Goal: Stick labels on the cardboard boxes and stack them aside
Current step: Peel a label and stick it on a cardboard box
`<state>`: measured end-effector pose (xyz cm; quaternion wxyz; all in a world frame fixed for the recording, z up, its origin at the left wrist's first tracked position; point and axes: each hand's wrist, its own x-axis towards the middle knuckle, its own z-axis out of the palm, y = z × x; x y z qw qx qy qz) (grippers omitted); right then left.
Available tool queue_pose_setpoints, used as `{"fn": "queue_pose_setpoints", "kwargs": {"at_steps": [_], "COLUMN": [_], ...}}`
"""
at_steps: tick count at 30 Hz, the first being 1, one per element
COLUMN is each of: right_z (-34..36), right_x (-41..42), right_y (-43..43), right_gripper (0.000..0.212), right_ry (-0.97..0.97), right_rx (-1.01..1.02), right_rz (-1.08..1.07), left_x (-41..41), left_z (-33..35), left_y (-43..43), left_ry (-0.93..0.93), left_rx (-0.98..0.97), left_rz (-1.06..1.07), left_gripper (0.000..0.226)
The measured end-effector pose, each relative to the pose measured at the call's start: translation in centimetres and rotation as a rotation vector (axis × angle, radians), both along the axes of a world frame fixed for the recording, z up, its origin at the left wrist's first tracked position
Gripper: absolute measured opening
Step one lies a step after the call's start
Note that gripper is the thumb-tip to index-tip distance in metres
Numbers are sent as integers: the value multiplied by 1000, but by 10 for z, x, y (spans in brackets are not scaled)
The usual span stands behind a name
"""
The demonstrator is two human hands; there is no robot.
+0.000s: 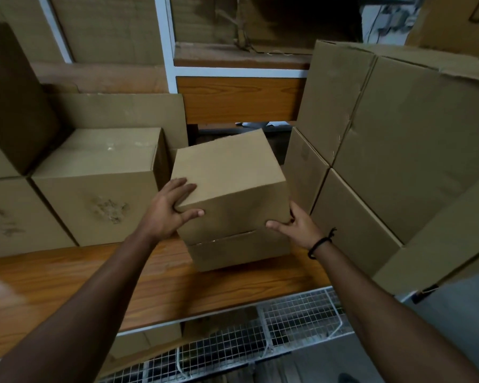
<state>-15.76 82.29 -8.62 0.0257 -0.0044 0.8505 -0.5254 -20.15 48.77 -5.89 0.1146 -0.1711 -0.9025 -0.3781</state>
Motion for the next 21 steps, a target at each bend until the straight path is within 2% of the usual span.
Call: {"fn": "queue_pose_setpoints", "kwargs": {"at_steps": [2,6,10,14,18,21], "right_z": [22,67,84,76,72,78], "right_x": [-2,-7,-13,-19,-19,-17], "right_y": [-7,-22,-35,-53,-66,-68], "right_gripper": [103,87,81,79,72,63], "right_ry": [63,195,317,426,479,441], "right_rx": [47,170,361,514,672,540], "right_rz": [17,68,134,138,150,167], "left_x": [9,25,29,31,36,30], "left_z": [-7,-24,-38,-42,-15,23], "left_y": [0,1,1,-6,-4,3], "left_ry": [10,-90,-204,-244,-117,1], "left_rx": [74,169,132,73,-41,-6], "left_rz": [19,48,57,119,111,72], "left_gripper": [77,85,80,86,98,110]}}
